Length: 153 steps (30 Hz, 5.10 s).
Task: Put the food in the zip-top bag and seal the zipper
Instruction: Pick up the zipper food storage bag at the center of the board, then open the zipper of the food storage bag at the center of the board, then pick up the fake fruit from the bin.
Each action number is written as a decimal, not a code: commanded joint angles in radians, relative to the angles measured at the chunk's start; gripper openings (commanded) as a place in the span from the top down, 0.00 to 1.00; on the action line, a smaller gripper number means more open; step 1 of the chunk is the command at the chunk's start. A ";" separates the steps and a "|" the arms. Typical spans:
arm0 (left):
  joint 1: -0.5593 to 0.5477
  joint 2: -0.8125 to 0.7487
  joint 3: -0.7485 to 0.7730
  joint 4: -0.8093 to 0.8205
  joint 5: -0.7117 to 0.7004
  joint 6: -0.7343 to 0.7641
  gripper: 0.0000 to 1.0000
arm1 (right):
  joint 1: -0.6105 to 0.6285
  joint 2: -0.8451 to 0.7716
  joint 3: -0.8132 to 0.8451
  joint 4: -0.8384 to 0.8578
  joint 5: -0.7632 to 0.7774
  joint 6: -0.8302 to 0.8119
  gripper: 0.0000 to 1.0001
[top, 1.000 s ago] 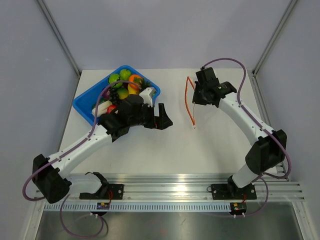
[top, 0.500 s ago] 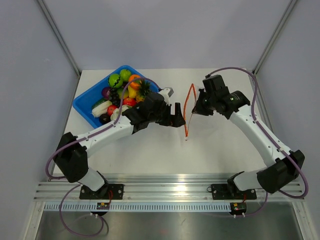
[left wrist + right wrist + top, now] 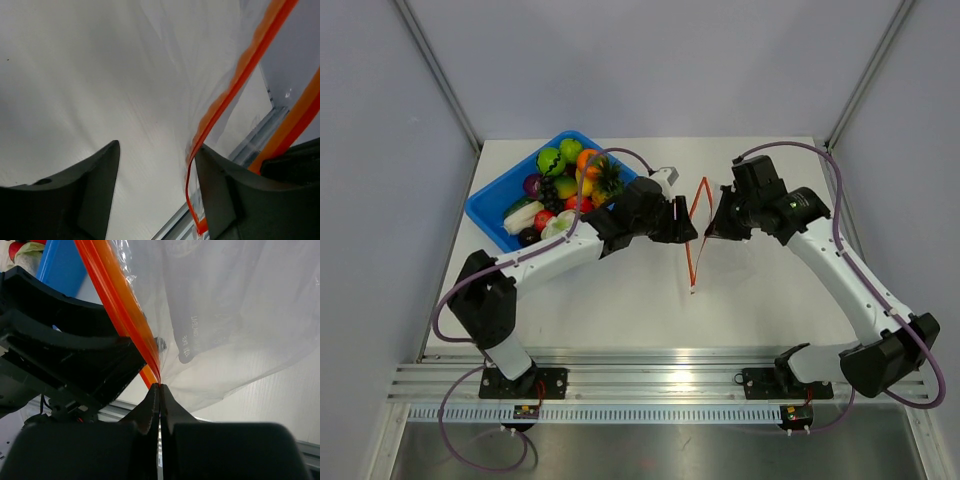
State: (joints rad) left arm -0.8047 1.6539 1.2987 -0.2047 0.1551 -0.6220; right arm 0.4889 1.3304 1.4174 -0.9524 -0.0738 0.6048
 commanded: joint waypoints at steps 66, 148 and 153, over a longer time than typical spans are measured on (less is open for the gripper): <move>0.004 0.047 0.343 -0.564 -0.088 0.381 1.00 | 0.189 -0.091 0.200 -0.205 0.520 -0.085 1.00; 0.682 0.325 0.550 -0.306 0.060 0.024 0.13 | 0.191 0.059 0.021 0.030 0.460 0.067 1.00; 0.690 0.414 0.579 -0.260 0.098 0.050 0.15 | 0.191 0.070 0.043 0.014 0.474 0.061 1.00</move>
State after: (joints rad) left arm -0.1219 2.0369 1.8126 -0.5678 0.1879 -0.5812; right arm 0.6735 1.3911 1.4075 -0.9234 0.3569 0.6704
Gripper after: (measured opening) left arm 0.853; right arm 0.011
